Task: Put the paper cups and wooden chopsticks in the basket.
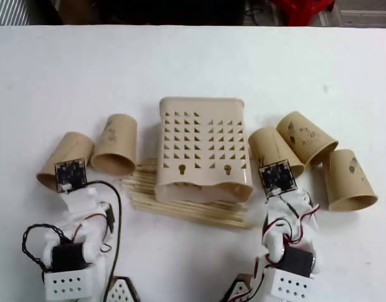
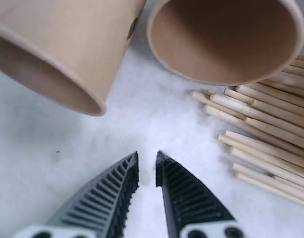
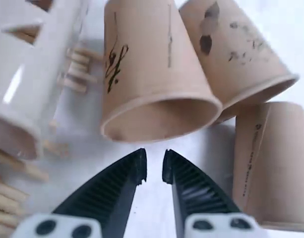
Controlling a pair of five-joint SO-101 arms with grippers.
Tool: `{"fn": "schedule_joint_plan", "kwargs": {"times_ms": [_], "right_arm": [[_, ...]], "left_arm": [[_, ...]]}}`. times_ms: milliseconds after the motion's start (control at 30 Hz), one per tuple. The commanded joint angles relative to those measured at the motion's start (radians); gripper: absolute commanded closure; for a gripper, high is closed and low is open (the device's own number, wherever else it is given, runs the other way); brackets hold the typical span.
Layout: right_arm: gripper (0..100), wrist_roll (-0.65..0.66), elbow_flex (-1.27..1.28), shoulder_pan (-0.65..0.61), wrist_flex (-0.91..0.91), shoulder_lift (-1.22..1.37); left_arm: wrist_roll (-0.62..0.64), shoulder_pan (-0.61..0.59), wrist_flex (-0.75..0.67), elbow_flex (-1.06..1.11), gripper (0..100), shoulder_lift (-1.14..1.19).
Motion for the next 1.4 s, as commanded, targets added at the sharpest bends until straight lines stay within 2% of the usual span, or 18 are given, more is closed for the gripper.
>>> {"fn": "schedule_joint_plan", "kwargs": {"times_ms": [0,233,400,533,633,733,933,1100,1300,1367], "right_arm": [[92.4,0.006,-0.14,-0.084,0.008,-0.01],[91.3,0.009,-0.339,-0.251,0.134,-0.008],[74.4,0.017,-0.362,-0.441,0.226,0.024],[70.8,0.127,-0.414,-0.545,0.312,0.107],[70.7,0.265,-0.419,-0.55,0.295,0.151],[68.2,0.347,-0.414,-0.539,0.263,0.182],[61.5,0.361,-0.348,-0.481,0.059,0.24],[61.5,0.359,-0.224,-0.479,-0.127,0.274],[61.7,0.35,-0.196,-0.478,-0.223,0.272],[64.5,0.35,-0.192,-0.479,-0.246,0.272]], "left_arm": [[0.009,-0.008,0.003,-0.002,92,-0.01],[0.009,-0.008,0.003,-0.002,92,-0.01],[0.009,-0.008,0.003,-0.002,92,-0.01],[0.009,-0.008,0.003,-0.002,92,-0.01],[0.009,-0.008,0.003,-0.002,92,-0.01],[0.009,-0.008,0.003,-0.002,92,-0.01],[0.009,-0.008,0.003,-0.002,92,-0.01],[0.009,-0.008,0.003,-0.002,92,-0.01],[0.009,-0.008,0.003,-0.002,92,-0.01],[0.009,-0.008,0.003,-0.002,92,-0.01]]}}
